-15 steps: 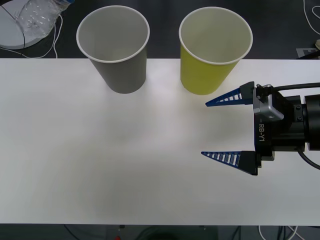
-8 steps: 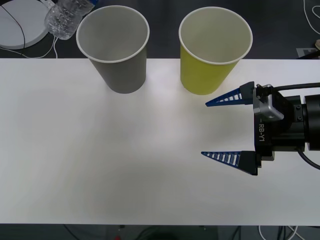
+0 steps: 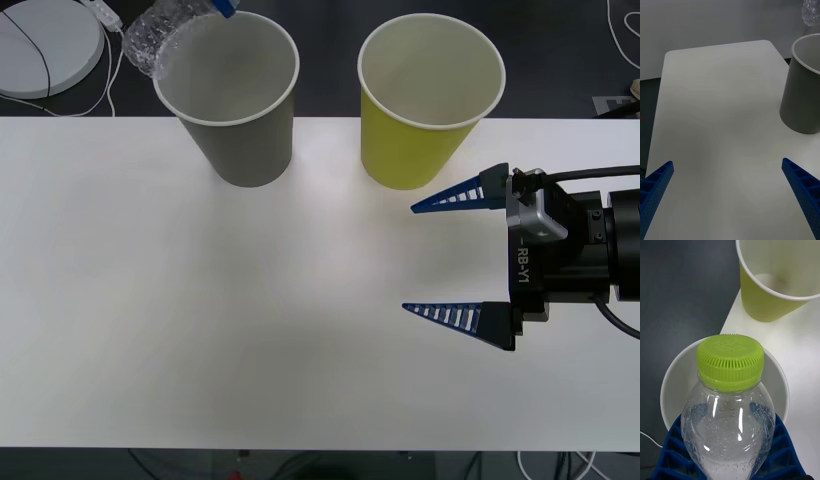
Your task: Put the can into the green bin and the plastic bottle into the gray bin
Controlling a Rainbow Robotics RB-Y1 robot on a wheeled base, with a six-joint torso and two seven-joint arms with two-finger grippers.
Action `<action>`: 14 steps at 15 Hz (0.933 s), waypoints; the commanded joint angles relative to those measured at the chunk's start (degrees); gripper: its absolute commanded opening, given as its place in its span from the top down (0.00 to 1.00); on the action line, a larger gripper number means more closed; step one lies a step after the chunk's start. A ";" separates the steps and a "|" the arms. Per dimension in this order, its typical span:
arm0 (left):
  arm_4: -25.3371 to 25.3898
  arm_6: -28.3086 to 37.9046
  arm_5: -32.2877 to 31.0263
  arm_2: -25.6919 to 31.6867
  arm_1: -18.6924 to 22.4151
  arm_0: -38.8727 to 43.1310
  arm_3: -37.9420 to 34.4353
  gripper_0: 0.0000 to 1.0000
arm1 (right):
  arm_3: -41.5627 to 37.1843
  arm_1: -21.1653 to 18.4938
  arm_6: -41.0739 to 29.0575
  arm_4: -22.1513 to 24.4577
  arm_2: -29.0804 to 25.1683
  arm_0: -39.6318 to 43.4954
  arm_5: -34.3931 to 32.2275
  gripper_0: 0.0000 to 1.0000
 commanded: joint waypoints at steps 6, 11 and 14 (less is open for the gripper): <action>-0.80 -0.70 -0.35 0.00 -1.12 0.00 0.31 1.00 | 0.00 0.00 0.00 0.00 0.00 0.00 0.00 0.00; -0.71 -1.58 -0.61 0.00 -1.03 0.00 0.31 0.00 | 0.00 0.00 0.00 0.00 0.00 0.00 0.00 0.00; -0.71 -1.84 -0.61 0.00 -0.86 0.09 0.31 0.00 | 0.00 0.00 0.00 0.00 0.00 0.00 0.00 0.00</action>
